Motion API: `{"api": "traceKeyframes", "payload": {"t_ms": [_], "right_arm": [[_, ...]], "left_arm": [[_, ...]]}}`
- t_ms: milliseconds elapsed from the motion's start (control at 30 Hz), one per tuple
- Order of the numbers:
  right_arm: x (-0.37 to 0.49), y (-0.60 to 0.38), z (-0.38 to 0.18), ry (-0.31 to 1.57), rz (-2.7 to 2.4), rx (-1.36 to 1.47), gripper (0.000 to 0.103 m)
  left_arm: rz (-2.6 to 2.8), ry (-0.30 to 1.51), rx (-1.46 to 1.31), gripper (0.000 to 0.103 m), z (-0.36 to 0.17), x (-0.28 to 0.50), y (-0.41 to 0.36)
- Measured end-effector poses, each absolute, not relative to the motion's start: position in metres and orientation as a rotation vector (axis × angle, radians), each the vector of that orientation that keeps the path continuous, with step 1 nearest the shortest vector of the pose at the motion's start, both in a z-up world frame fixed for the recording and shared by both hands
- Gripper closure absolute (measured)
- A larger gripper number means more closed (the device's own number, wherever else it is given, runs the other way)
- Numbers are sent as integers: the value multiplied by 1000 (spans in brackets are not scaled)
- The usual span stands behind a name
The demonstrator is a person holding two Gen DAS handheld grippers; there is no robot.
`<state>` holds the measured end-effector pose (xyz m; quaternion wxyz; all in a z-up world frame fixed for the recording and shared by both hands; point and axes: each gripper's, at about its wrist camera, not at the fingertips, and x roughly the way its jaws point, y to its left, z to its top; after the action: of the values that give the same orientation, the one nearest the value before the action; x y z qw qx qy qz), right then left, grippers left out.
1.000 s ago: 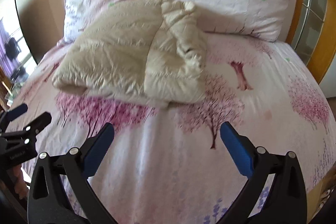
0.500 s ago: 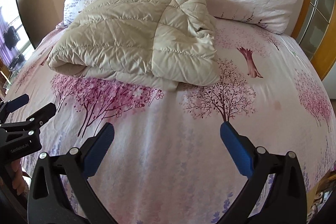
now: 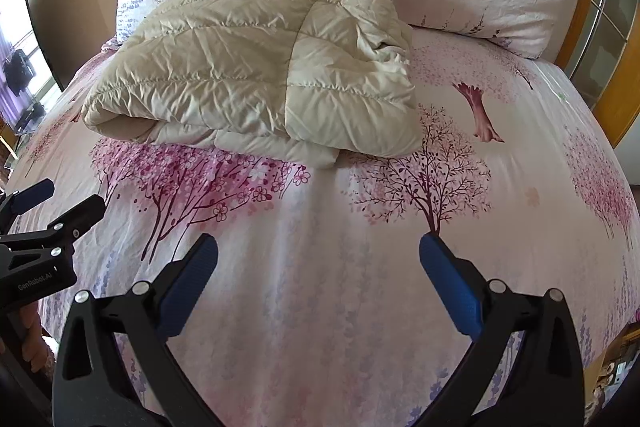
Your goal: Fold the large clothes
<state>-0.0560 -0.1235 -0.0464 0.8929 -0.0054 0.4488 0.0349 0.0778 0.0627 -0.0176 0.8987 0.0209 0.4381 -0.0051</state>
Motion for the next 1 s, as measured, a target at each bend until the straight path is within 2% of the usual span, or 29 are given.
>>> {"api": "traceKeyframes", "payload": {"t_ms": [1000], "right_arm": [[-54, -123, -50, 946, 71, -3, 2]], "left_arm": [[-10, 909, 40, 1, -20, 79, 60]]}}
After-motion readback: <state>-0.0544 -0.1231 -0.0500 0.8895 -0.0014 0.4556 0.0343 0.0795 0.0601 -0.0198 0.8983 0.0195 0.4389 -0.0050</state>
